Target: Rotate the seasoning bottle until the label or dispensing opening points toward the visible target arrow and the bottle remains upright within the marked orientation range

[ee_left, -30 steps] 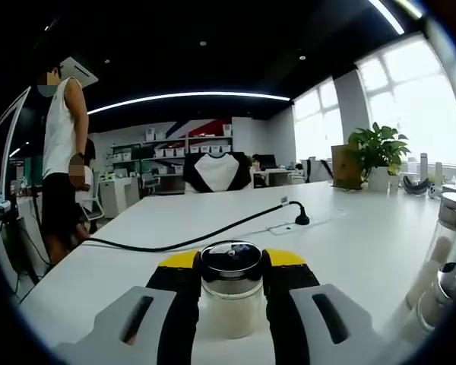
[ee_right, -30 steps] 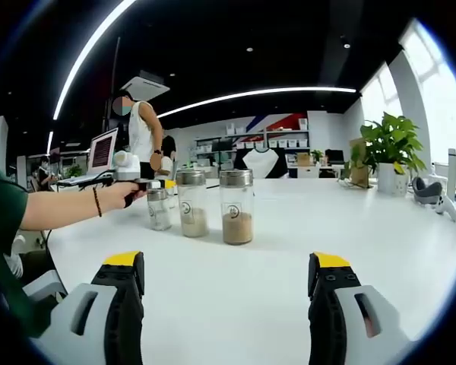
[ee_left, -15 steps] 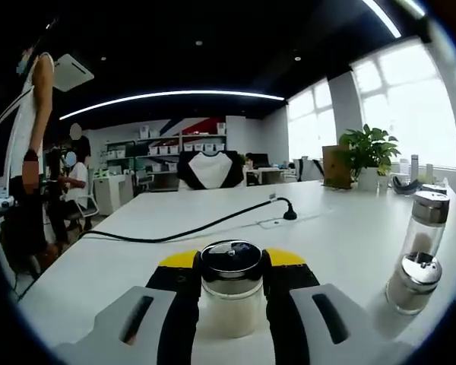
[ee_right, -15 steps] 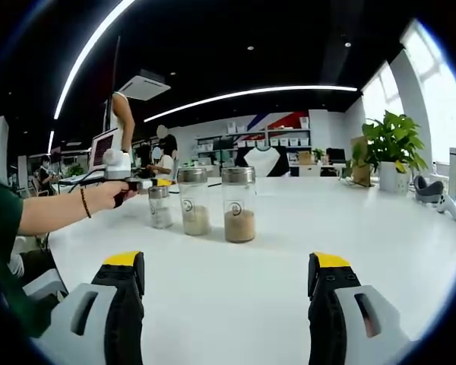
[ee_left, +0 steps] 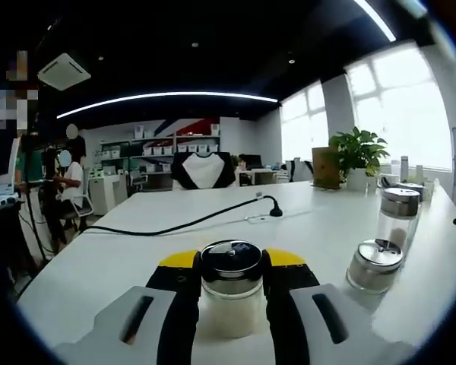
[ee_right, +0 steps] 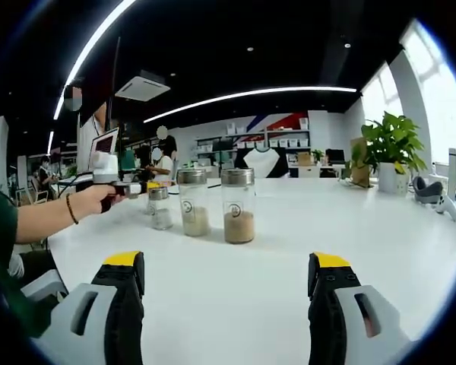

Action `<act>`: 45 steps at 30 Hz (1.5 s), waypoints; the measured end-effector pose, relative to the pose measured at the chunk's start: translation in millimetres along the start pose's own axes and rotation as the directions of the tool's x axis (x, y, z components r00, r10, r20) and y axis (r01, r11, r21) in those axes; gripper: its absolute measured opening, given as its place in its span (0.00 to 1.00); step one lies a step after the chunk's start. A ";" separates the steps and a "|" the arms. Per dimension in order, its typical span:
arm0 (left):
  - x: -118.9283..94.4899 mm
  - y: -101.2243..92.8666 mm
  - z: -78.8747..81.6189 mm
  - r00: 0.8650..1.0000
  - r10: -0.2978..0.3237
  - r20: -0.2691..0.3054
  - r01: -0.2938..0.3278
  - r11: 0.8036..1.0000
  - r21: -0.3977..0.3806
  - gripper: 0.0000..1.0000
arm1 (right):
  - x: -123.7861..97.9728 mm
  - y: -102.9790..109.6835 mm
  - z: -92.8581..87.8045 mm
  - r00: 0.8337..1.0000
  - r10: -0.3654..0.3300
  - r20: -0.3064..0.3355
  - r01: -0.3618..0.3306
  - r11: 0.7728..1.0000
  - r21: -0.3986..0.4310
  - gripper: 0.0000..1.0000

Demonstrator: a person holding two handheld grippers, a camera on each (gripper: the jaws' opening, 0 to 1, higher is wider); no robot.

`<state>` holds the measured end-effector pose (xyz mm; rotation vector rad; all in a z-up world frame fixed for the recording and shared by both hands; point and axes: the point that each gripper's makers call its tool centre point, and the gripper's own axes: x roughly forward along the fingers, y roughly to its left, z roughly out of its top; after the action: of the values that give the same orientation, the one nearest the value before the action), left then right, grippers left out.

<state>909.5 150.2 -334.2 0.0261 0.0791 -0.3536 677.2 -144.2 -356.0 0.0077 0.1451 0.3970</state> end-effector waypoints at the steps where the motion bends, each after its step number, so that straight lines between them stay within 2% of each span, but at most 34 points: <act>1: -5.5 -3.0 0.0 1.000 -0.003 0.002 0.003 1.000 0.000 0.33 | 0.1 0.3 0.0 1.000 0.000 0.000 0.000 1.000 0.000 0.91; 6: -21.6 -12.1 0.0 1.000 -0.010 0.012 0.010 1.000 0.009 0.33 | 0.4 1.8 0.1 1.000 0.002 0.001 -0.002 1.000 -0.002 0.91; 28: -64.9 -36.8 -3.0 0.998 -0.063 0.014 0.063 0.998 0.009 0.33 | -3.0 6.4 5.8 1.000 0.006 0.013 -0.005 1.000 -0.012 0.91; 36: -72.2 -44.0 -2.8 0.997 -0.080 0.020 0.080 0.997 0.002 0.33 | -2.6 4.2 6.1 1.000 0.004 0.015 -0.004 1.000 -0.011 0.91; 38: -68.3 -38.0 -2.1 0.997 -0.081 0.018 0.081 0.997 -0.001 0.33 | -2.2 4.8 6.0 1.000 0.008 0.015 -0.007 1.000 -0.013 0.91; 44: -70.9 -42.8 -2.7 0.996 -0.083 0.031 0.083 0.997 -0.006 0.33 | -2.0 7.0 7.1 1.000 0.017 0.019 -0.017 1.000 -0.017 0.91; 45: -67.4 -38.2 -2.5 0.996 -0.082 0.032 0.083 0.997 -0.008 0.33 | -1.9 7.0 6.9 1.000 0.018 0.018 -0.017 1.000 -0.017 0.91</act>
<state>833.0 137.7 -331.6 0.0082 0.0503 -0.4361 673.7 -138.4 -348.7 -0.0043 0.1240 0.4157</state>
